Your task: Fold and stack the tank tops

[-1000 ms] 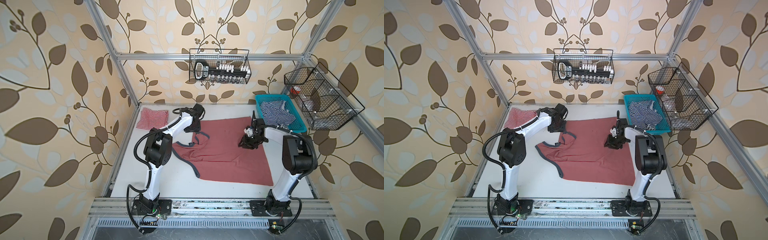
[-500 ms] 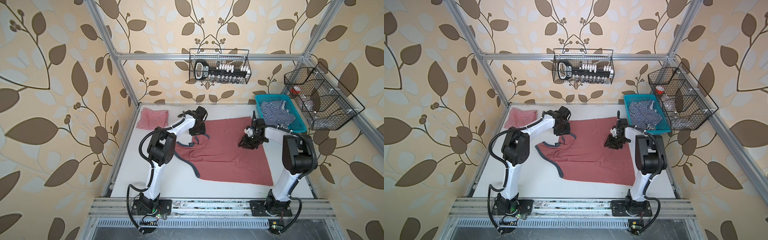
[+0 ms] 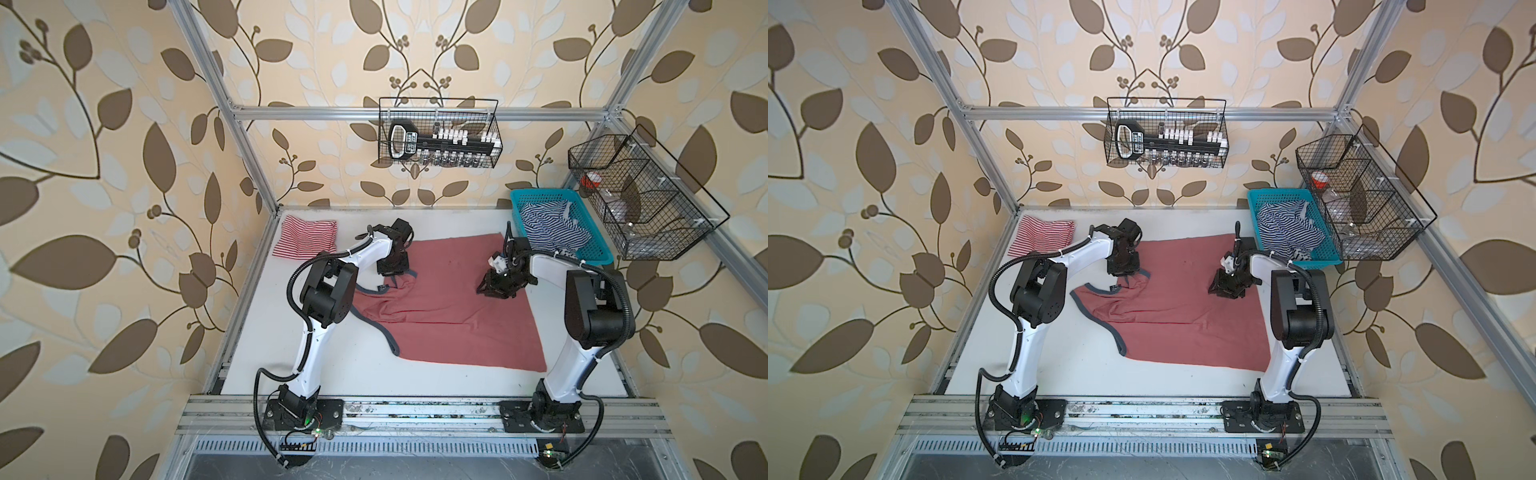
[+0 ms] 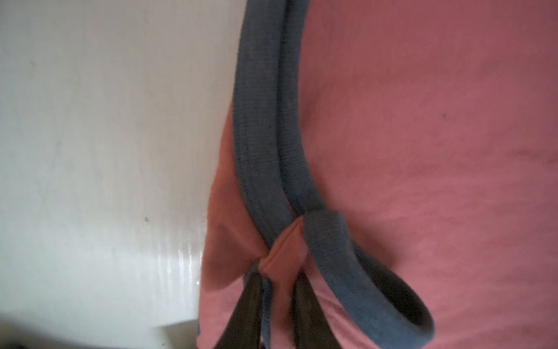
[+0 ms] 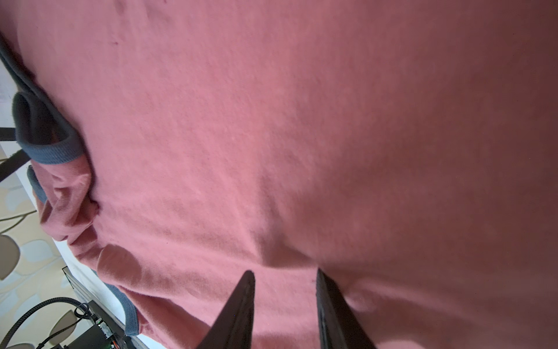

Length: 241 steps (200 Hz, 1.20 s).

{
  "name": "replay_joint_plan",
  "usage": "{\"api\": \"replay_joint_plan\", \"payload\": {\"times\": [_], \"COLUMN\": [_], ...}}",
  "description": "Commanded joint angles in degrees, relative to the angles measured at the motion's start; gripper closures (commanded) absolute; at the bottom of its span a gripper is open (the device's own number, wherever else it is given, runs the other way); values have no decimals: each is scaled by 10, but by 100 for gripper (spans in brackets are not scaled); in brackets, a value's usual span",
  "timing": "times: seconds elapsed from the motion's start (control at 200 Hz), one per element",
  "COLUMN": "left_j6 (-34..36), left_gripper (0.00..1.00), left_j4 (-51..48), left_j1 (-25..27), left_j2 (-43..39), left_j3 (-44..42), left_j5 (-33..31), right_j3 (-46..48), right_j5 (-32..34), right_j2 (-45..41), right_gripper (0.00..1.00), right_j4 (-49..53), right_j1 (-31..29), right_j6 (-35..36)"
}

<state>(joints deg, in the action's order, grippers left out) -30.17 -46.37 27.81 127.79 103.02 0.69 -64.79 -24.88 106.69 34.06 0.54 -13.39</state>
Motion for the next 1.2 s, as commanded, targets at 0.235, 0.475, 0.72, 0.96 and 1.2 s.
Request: {"api": "replay_joint_plan", "payload": {"times": [0.235, 0.475, 0.72, 0.96, 1.2], "left_j6": [19, 26, 33, 48, 65], "left_gripper": [88, 100, 100, 100, 100], "left_j4": [-48, -63, -90, -124, -163], "left_j1": [-57, -93, -145, -195, -215], "left_j2": [-56, -85, -72, -23, 35], "left_j3": [-15, -38, -26, 27, 94], "left_j5": [-72, -104, -165, -205, -239], "right_j3": [25, 34, 41, 50, 62], "right_j5": [35, 45, 44, 47, 57], "right_j2": [34, 35, 24, 8, -7], "right_gripper": [75, 90, 96, 97, 97], "right_j4": [0, 2, 0, 3, 6], "right_j1": [14, 21, 23, 27, 32], "right_j6": [6, 1, -6, -10, -16]}}
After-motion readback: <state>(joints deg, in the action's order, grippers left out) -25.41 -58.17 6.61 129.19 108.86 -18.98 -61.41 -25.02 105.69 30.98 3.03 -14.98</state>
